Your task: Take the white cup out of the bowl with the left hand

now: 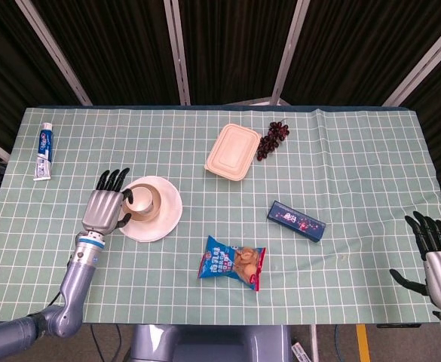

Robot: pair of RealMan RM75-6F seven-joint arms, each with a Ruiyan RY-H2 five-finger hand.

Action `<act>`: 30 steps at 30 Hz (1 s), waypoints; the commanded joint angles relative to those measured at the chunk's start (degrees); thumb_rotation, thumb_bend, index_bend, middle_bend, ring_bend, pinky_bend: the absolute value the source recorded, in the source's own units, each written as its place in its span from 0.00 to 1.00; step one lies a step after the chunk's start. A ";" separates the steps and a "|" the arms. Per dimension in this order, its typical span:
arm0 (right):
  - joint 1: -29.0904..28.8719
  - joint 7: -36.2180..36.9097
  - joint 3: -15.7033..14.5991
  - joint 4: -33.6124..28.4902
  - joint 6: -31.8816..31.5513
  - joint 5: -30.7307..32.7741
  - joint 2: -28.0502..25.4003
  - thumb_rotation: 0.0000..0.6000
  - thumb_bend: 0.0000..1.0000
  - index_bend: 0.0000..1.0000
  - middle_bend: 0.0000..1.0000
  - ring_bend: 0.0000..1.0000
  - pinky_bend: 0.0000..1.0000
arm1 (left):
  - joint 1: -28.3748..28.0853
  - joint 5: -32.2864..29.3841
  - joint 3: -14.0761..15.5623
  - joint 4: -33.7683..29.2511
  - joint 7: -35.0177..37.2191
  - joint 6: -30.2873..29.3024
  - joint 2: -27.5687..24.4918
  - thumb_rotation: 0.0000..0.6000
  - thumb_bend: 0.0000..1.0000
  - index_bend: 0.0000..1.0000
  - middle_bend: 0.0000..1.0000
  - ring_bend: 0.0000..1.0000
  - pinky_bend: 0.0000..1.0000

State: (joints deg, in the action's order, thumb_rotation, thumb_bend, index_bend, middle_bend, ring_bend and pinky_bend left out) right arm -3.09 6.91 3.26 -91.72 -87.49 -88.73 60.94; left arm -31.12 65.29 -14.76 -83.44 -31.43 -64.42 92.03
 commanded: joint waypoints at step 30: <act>-0.04 1.01 -0.17 0.13 -0.07 -0.54 -0.08 1.00 0.06 0.00 0.00 0.00 0.00 | -1.80 -0.37 2.30 -0.89 2.04 -2.51 -0.81 1.00 0.57 0.62 0.00 0.00 0.00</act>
State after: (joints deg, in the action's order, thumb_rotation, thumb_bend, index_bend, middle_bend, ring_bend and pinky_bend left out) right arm -3.14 7.92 3.10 -91.58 -87.56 -89.27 60.86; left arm -33.42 63.86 -12.99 -82.18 -29.45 -65.99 92.82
